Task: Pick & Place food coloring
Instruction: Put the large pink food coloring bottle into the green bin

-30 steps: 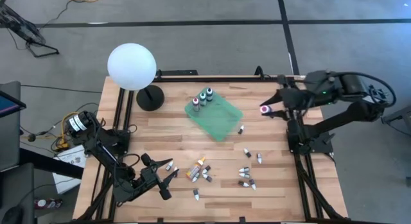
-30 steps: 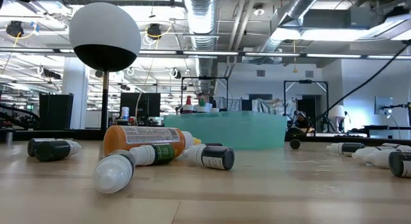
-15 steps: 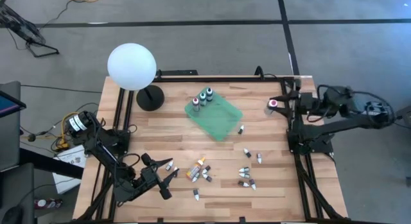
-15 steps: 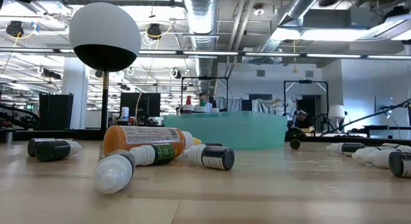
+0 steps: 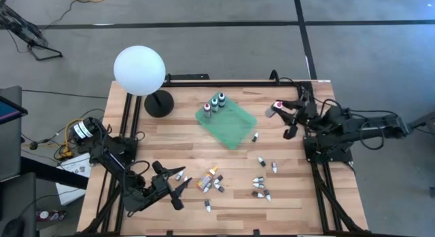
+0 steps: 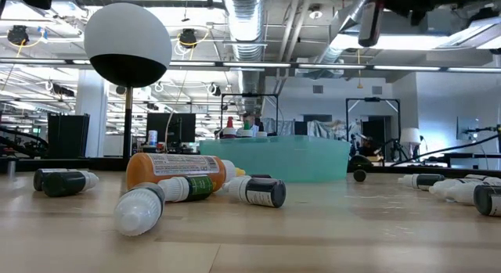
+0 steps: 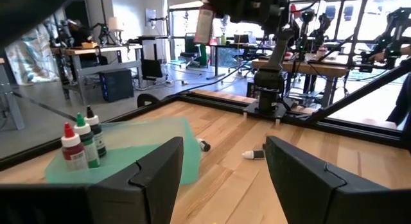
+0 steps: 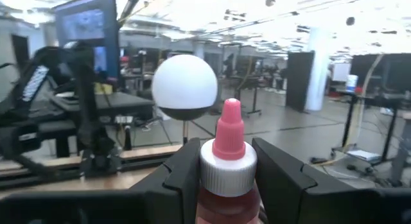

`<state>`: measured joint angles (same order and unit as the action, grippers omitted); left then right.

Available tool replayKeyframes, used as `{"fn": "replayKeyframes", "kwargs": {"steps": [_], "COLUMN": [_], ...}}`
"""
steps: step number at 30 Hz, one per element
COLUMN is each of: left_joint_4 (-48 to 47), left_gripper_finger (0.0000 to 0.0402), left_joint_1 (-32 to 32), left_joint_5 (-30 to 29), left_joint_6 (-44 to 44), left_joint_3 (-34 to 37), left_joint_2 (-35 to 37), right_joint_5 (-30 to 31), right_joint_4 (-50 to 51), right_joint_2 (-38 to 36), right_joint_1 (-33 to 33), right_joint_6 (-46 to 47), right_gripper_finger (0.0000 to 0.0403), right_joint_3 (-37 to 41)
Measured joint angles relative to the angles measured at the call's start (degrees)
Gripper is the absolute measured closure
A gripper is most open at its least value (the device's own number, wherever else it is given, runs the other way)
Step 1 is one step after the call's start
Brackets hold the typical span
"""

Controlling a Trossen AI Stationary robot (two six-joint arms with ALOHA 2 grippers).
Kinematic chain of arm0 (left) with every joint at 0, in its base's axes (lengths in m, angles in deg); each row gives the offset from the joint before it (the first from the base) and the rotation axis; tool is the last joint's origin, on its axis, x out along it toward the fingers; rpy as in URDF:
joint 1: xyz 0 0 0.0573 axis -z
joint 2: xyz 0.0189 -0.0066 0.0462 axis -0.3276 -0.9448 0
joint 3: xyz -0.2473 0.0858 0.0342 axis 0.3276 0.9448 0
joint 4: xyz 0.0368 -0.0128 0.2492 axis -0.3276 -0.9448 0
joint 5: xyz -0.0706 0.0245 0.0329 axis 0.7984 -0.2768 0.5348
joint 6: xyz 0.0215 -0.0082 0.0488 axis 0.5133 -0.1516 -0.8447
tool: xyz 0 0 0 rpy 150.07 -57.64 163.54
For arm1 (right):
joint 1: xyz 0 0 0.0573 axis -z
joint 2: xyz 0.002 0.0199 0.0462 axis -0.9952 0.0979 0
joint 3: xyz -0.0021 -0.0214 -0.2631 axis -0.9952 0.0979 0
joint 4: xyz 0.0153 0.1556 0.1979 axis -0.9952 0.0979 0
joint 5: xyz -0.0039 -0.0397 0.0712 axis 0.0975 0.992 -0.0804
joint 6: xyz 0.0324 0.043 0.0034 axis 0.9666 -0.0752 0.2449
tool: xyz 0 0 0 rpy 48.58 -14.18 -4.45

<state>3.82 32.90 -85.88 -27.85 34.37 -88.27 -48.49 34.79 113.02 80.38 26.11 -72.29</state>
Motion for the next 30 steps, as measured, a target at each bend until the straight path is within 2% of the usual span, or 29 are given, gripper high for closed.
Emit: {"fn": "replayKeyframes", "kwargs": {"steps": [6,10,22,30], "left_joint_4": [0.0,0.0,-0.5,-1.6], "left_gripper_finger": [0.0185,0.0185,0.0185,0.0185], "left_joint_1": [0.0,0.0,0.0,0.0], "left_joint_5": [0.7,0.7,0.7,0.7], "left_joint_6": [0.0,0.0,0.0,0.0], "left_joint_3": [0.0,0.0,0.0,0.0], "left_joint_2": [0.0,0.0,0.0,0.0], "right_joint_5": [-0.4,-3.6,-10.8,-10.9], "right_joint_4": [-6.6,-12.6,-39.4,-54.2], "right_joint_2": [7.4,14.5,39.9,57.5], "right_joint_1": [4.5,7.2,15.7,18.7], "right_joint_6": [4.7,6.0,9.4,12.7], "right_gripper_finger": [0.0282,0.0282,0.0282,0.0282], "right_joint_3": [2.8,2.9,2.8,1.2]}}
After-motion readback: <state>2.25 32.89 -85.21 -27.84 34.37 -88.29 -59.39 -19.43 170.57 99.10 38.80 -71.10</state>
